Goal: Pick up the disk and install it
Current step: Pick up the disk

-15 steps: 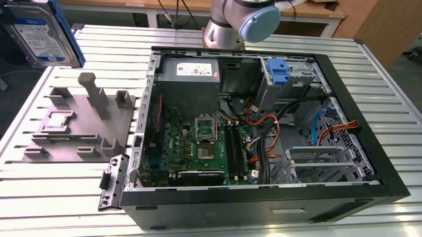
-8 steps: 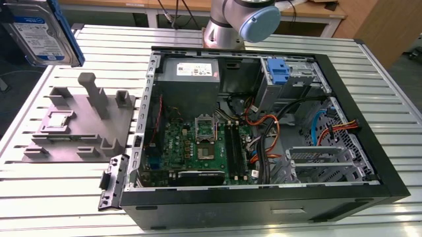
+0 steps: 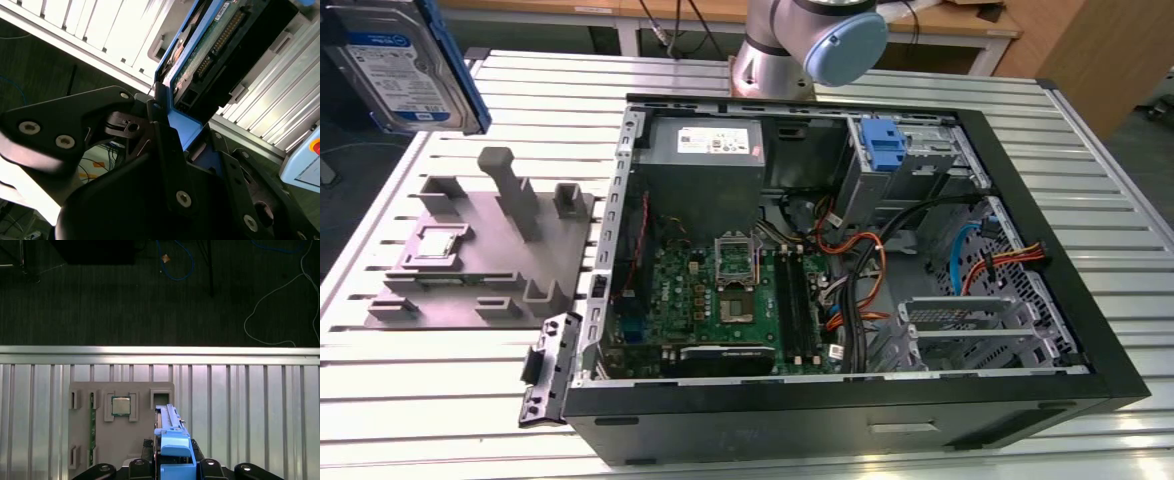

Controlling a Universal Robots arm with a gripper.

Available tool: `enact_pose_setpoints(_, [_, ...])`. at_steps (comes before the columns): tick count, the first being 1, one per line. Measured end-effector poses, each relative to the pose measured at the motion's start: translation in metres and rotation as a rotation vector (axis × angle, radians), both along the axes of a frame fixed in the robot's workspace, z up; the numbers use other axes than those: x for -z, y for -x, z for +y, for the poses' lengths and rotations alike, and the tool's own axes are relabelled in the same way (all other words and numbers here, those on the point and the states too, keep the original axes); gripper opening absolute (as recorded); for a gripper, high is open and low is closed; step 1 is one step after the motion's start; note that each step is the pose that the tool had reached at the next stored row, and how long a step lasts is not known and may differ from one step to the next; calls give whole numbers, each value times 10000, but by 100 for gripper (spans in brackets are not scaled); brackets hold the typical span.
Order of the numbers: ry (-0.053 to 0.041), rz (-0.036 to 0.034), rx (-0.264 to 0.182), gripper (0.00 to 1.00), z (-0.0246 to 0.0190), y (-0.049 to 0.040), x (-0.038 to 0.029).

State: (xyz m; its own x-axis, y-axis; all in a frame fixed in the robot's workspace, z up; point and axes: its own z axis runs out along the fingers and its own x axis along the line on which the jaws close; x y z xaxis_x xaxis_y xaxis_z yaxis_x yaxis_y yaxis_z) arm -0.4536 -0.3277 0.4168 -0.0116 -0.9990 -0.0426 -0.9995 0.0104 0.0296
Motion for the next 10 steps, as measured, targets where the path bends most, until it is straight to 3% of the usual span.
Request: enact_pose_setpoints(10, [-1,-1,0,37,0,0,-35])
